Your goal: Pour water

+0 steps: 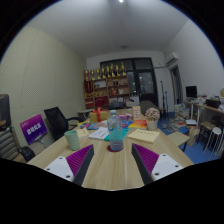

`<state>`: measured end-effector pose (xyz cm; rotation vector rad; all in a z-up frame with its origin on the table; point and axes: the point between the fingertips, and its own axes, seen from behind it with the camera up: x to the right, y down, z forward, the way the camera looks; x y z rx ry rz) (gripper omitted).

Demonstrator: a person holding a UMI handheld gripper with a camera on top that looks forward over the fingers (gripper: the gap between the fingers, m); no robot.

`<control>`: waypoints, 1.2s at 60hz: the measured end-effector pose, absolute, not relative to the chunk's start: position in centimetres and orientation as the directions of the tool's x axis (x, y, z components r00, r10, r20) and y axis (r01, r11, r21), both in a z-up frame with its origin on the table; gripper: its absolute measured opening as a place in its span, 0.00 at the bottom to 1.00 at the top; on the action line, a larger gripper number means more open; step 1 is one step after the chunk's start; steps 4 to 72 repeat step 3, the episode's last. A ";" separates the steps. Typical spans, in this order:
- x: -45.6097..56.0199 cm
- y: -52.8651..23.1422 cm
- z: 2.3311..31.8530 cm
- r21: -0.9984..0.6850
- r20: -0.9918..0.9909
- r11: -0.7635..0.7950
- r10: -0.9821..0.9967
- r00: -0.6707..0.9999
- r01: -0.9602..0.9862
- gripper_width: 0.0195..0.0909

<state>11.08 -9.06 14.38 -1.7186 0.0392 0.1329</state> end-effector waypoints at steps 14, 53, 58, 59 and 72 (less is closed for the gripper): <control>10.9 -9.4 14.3 -0.982 -0.122 -0.152 0.053 0.991 -0.112 0.90; 10.9 -9.4 14.3 -0.982 -0.122 -0.152 0.053 0.991 -0.112 0.90; 10.9 -9.4 14.3 -0.982 -0.122 -0.152 0.053 0.991 -0.112 0.90; 10.9 -9.4 14.3 -0.982 -0.122 -0.152 0.053 0.991 -0.112 0.90; 10.9 -9.4 14.3 -0.982 -0.122 -0.152 0.053 0.991 -0.112 0.90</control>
